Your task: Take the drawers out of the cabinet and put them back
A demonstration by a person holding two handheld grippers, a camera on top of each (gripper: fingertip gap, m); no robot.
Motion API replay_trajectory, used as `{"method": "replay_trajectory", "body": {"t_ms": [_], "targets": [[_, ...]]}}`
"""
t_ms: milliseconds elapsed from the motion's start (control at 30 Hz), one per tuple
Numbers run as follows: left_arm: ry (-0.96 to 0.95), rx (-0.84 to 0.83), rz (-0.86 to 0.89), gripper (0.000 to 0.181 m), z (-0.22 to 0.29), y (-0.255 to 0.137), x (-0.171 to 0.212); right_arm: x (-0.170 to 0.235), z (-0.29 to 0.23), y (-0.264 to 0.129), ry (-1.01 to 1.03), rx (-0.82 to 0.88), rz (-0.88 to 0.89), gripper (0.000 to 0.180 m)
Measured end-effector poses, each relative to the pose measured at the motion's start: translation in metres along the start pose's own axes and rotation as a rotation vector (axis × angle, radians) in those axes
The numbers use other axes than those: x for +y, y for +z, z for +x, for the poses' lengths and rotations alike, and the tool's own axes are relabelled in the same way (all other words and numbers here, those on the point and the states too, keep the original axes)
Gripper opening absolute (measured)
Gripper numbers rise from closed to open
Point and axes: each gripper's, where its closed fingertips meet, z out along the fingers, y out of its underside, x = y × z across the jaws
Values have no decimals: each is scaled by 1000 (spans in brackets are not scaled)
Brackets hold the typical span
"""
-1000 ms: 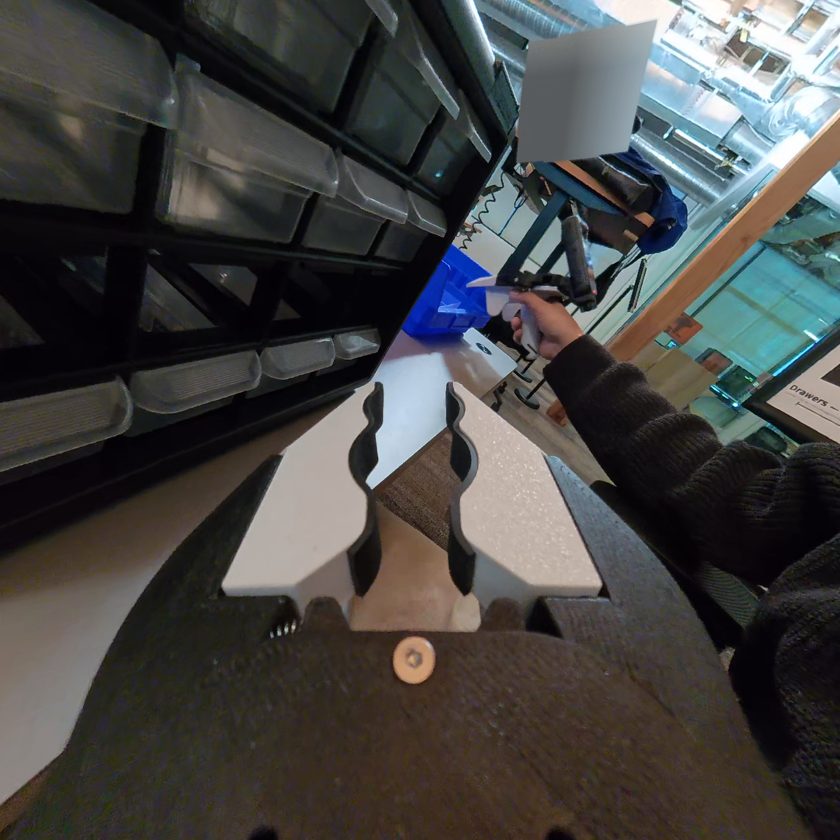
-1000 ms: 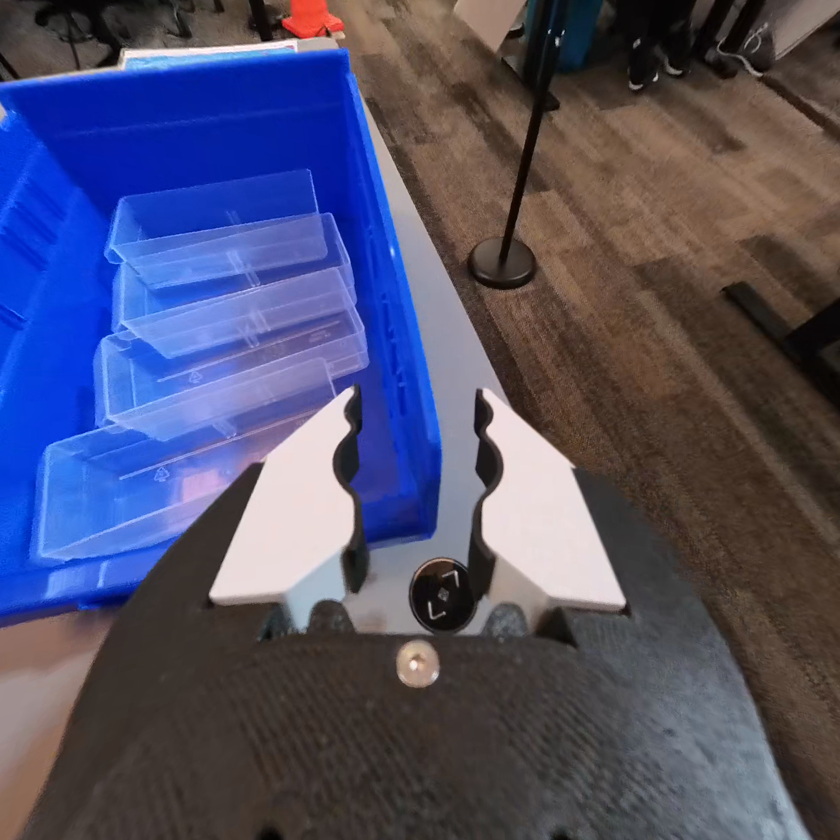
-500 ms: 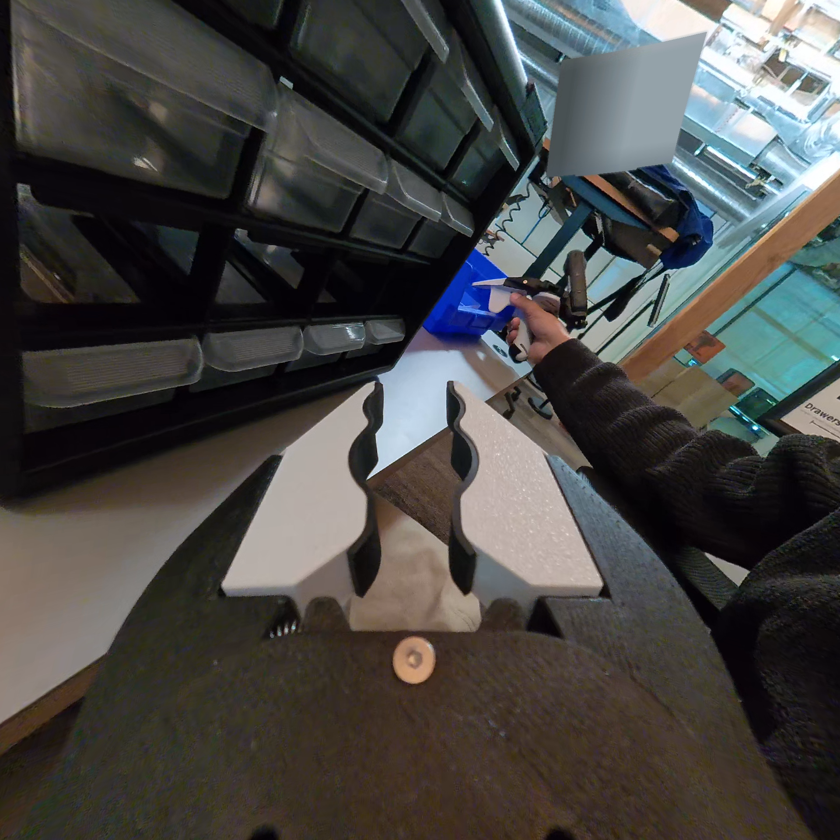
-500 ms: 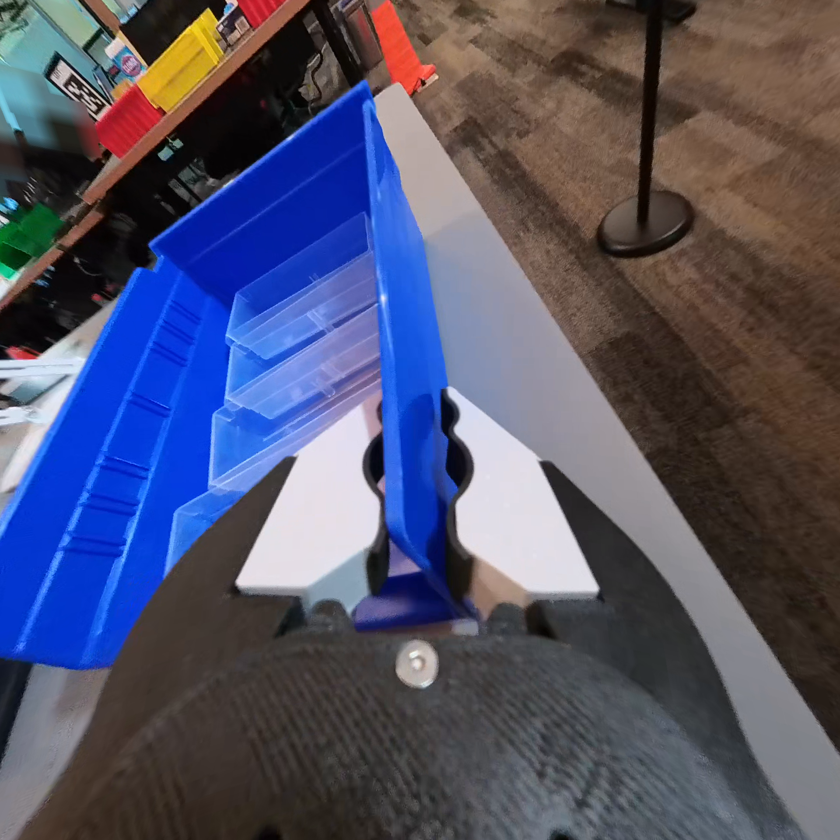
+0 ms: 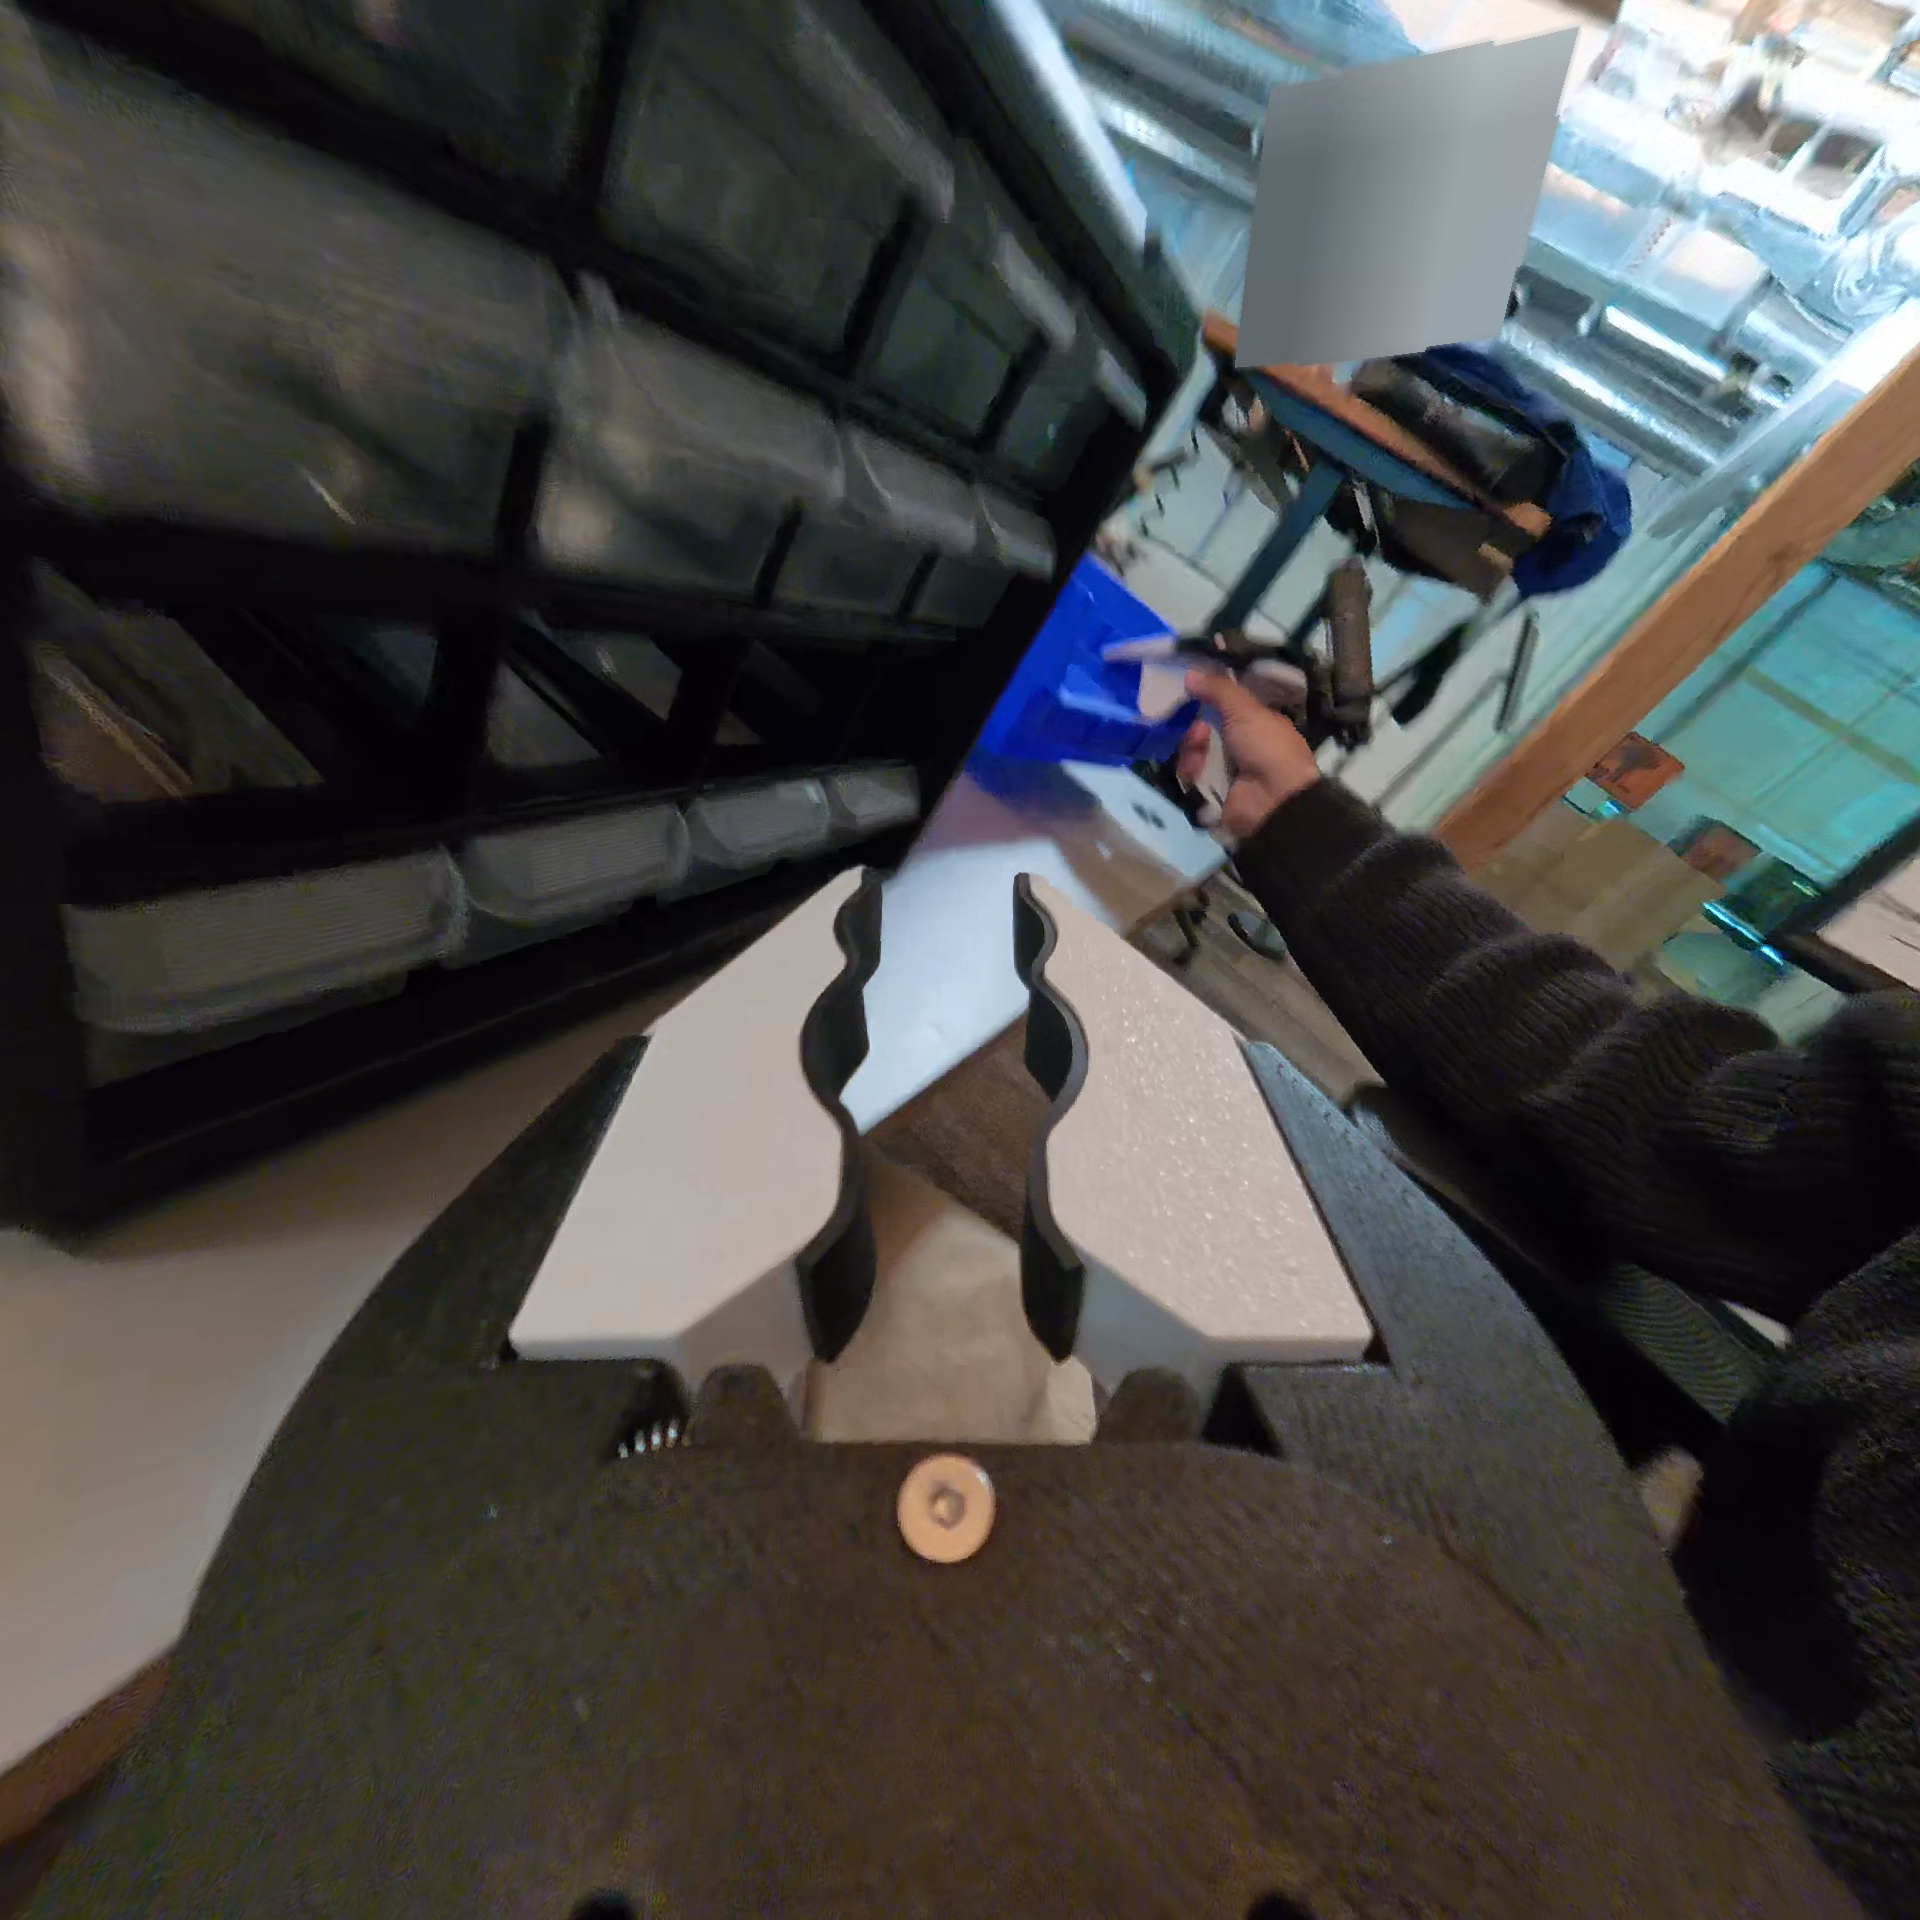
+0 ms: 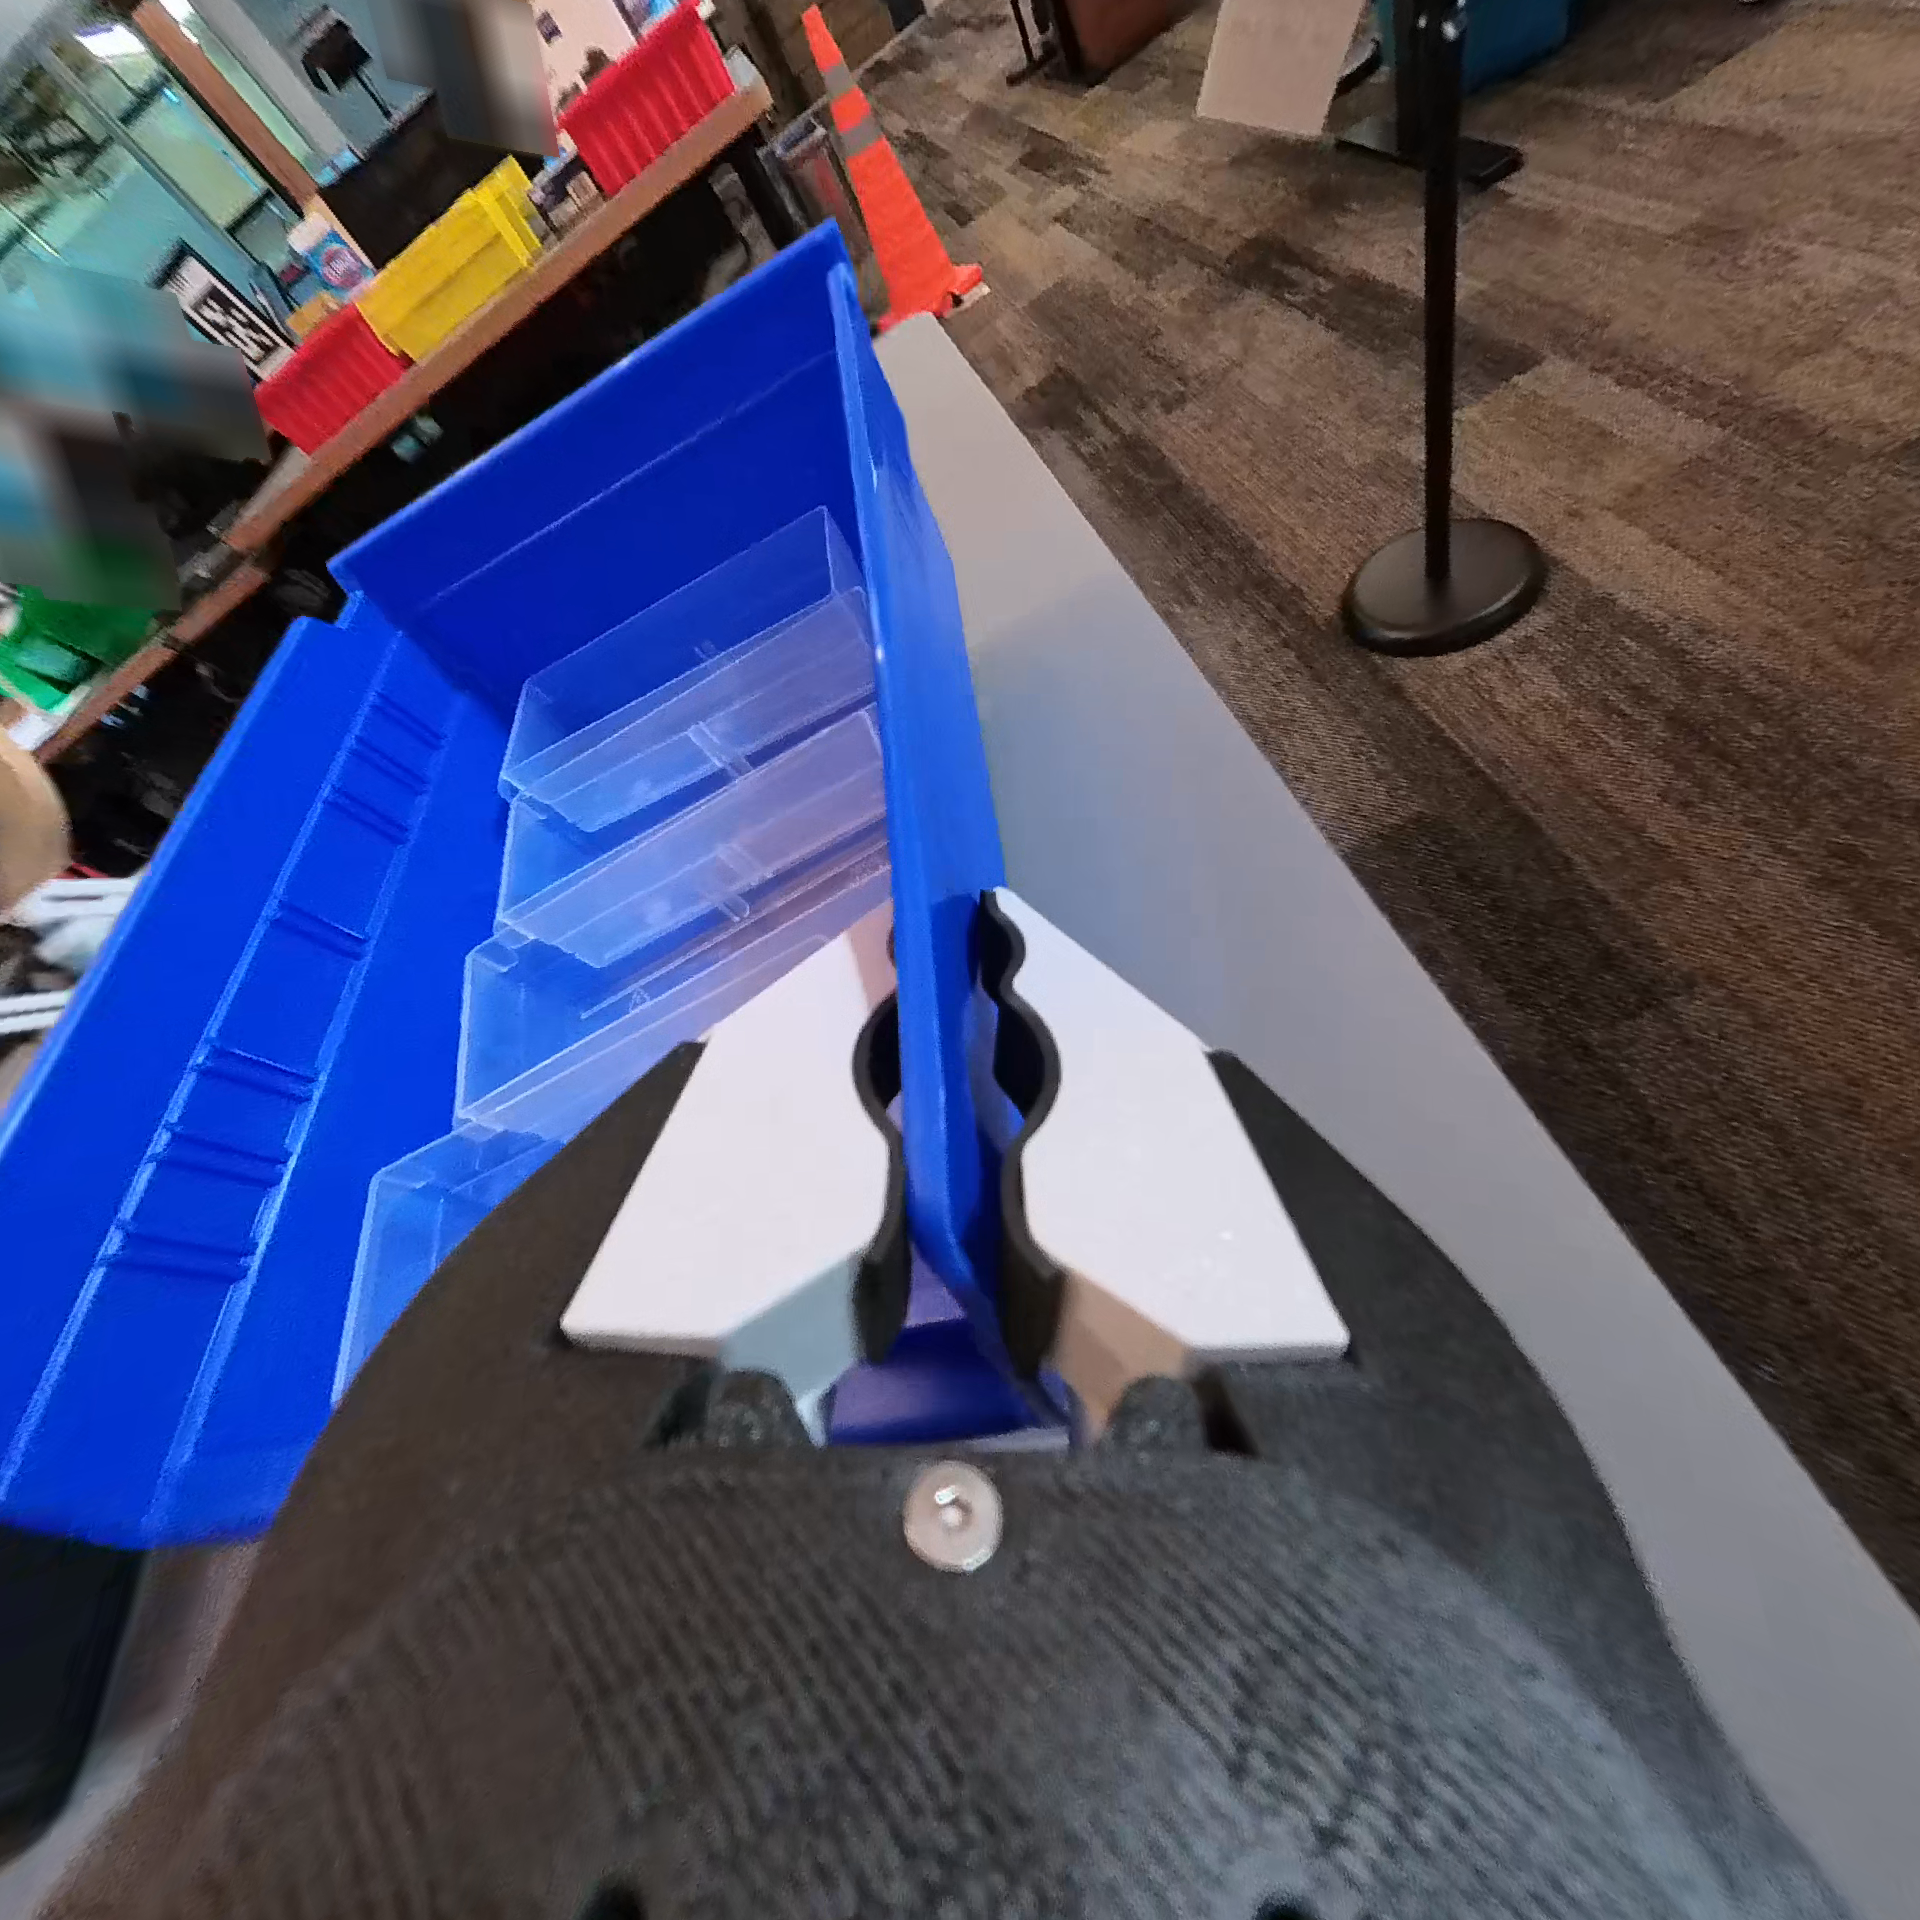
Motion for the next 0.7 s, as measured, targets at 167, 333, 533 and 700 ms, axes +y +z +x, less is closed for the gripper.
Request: {"method": "replay_trajectory", "body": {"t_ms": [167, 333, 533, 700], "targets": [[376, -361, 500, 33, -35, -88, -127, -22, -17, -17, 31, -60, 60, 6], [650, -874, 403, 56, -121, -170, -190, -47, -51, -41, 68, -106, 60, 6], [471, -1328, 9, 108, -255, -246, -150, -94, -148, -86, -103, -217, 75, 7], [402, -1417, -162, 100, -301, -262, -115, -116, -261, -114, -222, -462, -6, 6]]}}
